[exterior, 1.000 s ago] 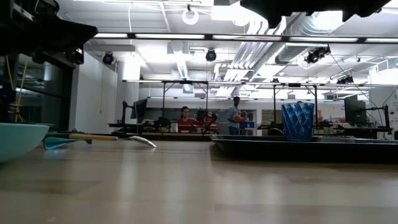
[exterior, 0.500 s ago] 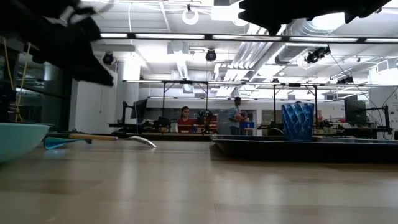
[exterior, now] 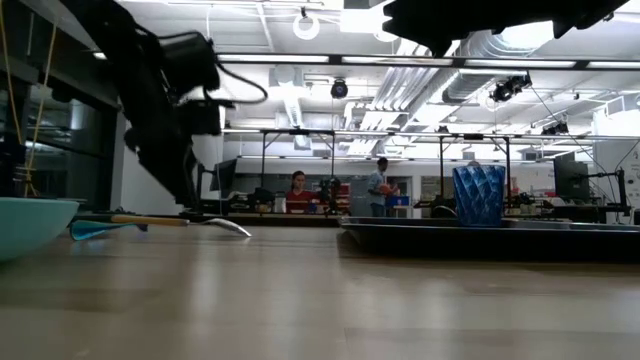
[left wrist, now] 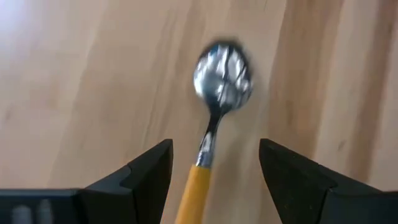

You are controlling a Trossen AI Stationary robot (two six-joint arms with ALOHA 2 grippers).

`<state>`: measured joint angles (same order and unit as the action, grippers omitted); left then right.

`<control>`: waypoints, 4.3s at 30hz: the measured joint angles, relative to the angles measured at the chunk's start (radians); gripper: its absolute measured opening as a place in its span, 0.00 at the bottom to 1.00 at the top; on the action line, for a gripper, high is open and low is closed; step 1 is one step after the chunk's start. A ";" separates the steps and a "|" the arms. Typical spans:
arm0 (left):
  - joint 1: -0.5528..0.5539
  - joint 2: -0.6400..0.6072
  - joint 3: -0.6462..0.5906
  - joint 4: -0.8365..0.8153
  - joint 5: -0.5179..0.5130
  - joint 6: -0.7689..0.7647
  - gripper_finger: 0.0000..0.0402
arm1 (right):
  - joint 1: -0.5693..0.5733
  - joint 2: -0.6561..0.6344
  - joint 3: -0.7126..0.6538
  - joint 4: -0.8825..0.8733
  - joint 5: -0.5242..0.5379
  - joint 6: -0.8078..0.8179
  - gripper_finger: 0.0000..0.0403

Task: Pick and place plate/cup/fork/spoon on tray
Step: Put the yellow spoon at the bottom of the black serving tray

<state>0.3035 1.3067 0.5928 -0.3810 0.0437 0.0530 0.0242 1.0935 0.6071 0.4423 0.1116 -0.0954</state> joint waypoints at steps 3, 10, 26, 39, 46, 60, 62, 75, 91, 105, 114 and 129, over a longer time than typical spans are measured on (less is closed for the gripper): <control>0.005 0.057 0.014 -0.020 -0.019 0.078 0.57 | 0.000 0.000 0.000 0.000 0.000 0.001 0.43; 0.004 0.124 0.016 -0.025 -0.064 0.190 0.57 | 0.000 0.000 0.000 -0.005 -0.003 0.001 0.43; 0.002 0.149 0.020 -0.027 -0.054 0.157 0.21 | 0.000 0.000 0.000 -0.015 -0.003 0.000 0.43; 0.004 0.051 0.152 -0.055 -0.097 0.098 0.10 | 0.000 0.000 0.000 0.092 0.091 0.024 0.43; 0.004 -0.125 0.149 0.035 0.078 0.061 0.10 | -0.038 -0.002 0.000 0.164 0.389 -0.067 0.43; 0.015 -0.218 -0.142 0.922 0.601 -0.324 0.10 | -0.039 0.226 0.076 0.146 -0.056 -0.033 0.43; 0.005 -0.187 -0.168 1.023 0.655 -0.378 0.10 | -0.033 0.286 0.132 0.130 -0.069 -0.077 0.43; -0.131 -0.081 -0.201 1.135 0.683 -0.540 0.10 | 0.000 0.471 0.468 -0.189 -0.120 -0.283 0.43; -0.134 -0.081 -0.201 1.099 0.626 -0.576 0.10 | 0.042 0.478 0.513 -0.246 -0.121 -0.358 0.42; -0.134 -0.080 -0.201 1.082 0.600 -0.574 0.10 | 0.034 0.505 0.513 -0.197 -0.121 -0.359 0.18; -0.134 -0.080 -0.201 1.072 0.597 -0.559 0.13 | 0.032 0.524 0.513 -0.205 -0.112 -0.376 0.03; 0.155 -0.178 -0.152 1.032 0.522 -0.252 0.49 | 0.092 0.170 0.507 -1.053 0.235 0.189 0.00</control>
<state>0.4581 1.1285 0.4404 0.6507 0.5655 -0.1985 0.1161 1.2638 1.1143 -0.6105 0.3469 0.0933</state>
